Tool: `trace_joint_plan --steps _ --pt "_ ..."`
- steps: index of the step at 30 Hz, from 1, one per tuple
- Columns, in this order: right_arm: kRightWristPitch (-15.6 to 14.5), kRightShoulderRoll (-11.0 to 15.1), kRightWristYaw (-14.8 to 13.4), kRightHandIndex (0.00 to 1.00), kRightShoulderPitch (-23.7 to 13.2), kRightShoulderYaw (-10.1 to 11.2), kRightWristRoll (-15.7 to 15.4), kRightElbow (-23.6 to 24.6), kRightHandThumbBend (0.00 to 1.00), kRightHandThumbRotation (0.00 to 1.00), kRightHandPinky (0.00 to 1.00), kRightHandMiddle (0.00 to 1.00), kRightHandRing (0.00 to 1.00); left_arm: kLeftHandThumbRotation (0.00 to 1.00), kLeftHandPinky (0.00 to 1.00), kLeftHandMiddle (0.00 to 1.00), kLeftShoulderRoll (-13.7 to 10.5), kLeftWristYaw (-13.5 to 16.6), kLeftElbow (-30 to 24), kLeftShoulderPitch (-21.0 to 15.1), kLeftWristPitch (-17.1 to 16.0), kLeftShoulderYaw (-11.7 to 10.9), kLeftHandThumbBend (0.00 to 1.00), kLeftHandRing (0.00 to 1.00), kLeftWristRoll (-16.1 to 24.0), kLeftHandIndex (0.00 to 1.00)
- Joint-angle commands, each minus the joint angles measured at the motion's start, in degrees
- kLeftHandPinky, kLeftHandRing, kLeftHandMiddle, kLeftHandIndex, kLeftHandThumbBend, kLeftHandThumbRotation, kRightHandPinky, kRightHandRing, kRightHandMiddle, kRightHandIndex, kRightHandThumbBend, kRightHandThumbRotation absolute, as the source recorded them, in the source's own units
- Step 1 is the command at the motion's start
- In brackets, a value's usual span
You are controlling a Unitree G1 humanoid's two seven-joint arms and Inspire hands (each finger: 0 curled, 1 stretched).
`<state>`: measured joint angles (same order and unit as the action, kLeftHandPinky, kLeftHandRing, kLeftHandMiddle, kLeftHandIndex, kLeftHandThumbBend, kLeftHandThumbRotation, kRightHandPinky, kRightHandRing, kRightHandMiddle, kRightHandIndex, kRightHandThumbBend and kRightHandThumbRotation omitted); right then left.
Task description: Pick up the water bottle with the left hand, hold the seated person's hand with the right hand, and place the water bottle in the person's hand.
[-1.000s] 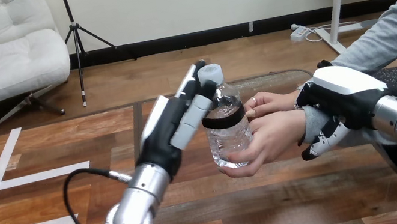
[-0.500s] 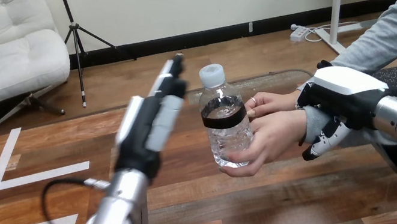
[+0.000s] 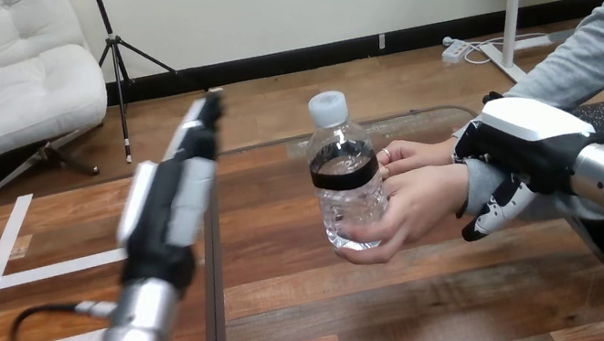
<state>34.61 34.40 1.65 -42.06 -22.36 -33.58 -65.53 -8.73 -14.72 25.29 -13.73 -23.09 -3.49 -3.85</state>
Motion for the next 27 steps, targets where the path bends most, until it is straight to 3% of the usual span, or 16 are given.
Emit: trace_joint_plan --steps 1,15,27 --pt "0.83 0.87 -1.23 0.51 -2.46 1.11 0.53 2.86 0.82 0.08 0.33 0.45 0.39 1.0 1.0 0.96 -1.5 0.77 -4.45 0.32 0.34 -1.87 1.0 0.99 -0.95 0.94" --pt "0.41 1.19 -1.89 0.65 -2.49 0.56 -1.09 3.44 0.85 0.26 0.48 0.62 0.57 1.0 1.0 0.95 -1.56 0.95 -6.65 3.38 0.27 -5.06 0.98 0.97 -4.42 0.91" --pt "-0.01 1.32 -1.34 0.73 -2.34 0.53 -1.42 4.11 0.9 0.49 0.55 0.71 0.68 1.0 1.0 0.94 -2.19 0.68 -6.86 5.06 -0.1 -6.31 0.95 0.95 -5.12 0.9"
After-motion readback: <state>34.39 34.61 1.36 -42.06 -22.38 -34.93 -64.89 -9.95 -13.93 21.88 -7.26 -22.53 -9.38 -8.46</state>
